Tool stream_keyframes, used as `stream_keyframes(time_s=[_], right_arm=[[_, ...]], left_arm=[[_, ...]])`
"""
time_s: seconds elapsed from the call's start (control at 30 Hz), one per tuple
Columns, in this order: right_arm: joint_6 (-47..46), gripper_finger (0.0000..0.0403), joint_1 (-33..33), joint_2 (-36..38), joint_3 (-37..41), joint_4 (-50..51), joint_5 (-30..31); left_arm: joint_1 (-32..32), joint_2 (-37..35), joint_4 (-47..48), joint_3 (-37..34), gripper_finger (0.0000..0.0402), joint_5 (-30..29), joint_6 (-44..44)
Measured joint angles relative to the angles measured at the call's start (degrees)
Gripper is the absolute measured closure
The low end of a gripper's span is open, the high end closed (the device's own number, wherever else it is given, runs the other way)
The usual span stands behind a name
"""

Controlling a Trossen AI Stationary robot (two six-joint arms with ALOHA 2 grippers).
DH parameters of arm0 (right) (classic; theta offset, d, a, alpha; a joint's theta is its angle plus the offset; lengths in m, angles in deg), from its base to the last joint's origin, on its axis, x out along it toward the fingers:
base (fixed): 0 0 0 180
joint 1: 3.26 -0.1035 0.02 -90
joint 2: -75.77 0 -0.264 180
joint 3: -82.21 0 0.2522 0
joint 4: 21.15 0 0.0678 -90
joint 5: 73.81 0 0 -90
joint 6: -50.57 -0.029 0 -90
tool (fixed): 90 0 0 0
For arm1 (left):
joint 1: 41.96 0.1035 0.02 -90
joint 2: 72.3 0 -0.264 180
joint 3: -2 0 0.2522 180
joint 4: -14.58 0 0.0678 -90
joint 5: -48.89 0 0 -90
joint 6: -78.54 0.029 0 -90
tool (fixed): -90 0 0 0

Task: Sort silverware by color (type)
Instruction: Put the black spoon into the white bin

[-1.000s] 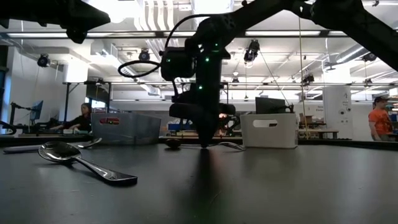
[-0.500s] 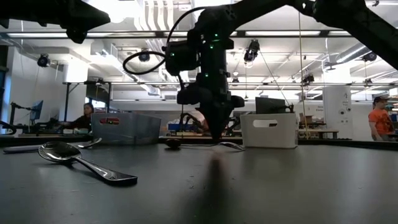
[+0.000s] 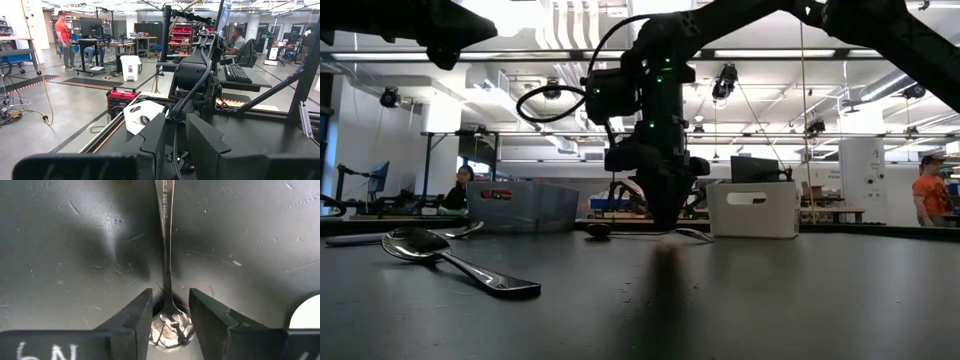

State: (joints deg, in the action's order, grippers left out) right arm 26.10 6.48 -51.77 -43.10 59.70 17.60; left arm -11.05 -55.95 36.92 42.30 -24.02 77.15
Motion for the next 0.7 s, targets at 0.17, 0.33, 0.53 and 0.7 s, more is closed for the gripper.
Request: stream_keyframes(time_s=[0.17, 0.33, 0.53, 0.7], right_arm=[[0.0, 0.028, 0.0, -0.01, 0.73, -0.88, 0.04], [0.37, 0.028, 0.02, -0.07, 2.83, -2.91, 0.07], [1.53, 0.0291, 0.01, -0.07, 3.89, -4.61, 0.06], [1.53, 0.0321, 0.0, -0.07, 4.07, -4.92, 0.01]], left_arm=[[0.0, 0.0, 0.01, 0.0, 0.0341, 0.0, 0.0], [0.01, 0.0, 0.0, 0.0, 0.0341, -0.01, 0.0], [-0.01, 0.0, 0.01, 0.0, 0.0341, 0.0, 0.0], [-0.01, 0.0, 0.0, 0.0, 0.0341, -0.01, 0.0]])
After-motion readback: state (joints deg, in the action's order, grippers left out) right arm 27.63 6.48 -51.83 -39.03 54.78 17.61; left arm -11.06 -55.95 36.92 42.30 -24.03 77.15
